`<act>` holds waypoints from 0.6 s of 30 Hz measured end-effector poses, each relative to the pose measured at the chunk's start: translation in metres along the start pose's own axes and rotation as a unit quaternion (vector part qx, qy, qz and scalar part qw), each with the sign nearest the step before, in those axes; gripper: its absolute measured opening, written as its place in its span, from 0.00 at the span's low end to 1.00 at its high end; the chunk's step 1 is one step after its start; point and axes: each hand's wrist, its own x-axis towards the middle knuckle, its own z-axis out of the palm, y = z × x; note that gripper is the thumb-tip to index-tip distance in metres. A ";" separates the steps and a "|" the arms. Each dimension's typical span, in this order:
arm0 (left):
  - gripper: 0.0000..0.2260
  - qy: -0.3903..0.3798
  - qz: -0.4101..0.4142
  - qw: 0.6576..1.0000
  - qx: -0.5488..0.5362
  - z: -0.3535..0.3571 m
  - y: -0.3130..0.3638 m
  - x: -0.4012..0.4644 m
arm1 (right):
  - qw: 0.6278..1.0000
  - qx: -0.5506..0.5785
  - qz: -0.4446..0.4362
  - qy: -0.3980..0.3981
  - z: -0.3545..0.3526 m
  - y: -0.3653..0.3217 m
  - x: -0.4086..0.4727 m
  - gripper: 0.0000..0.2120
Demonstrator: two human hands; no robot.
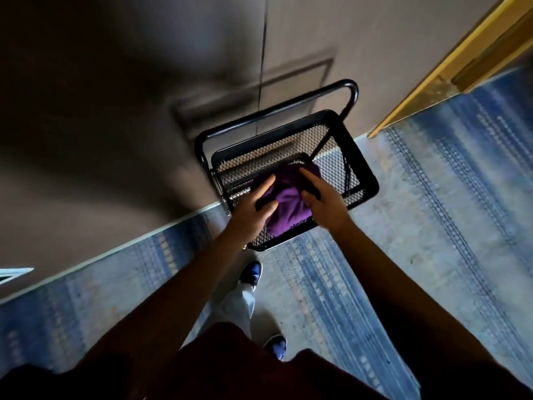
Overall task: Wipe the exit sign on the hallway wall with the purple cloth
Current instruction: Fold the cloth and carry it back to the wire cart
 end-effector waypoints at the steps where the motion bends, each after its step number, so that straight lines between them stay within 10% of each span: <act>1: 0.27 -0.011 -0.014 1.000 0.001 0.001 -0.006 0.011 | 1.000 -0.010 0.011 -0.014 0.002 0.004 0.015 0.28; 18: 0.27 -0.009 -0.137 0.974 0.179 0.029 -0.063 0.078 | 0.977 -0.176 0.091 -0.084 0.029 0.070 0.075 0.34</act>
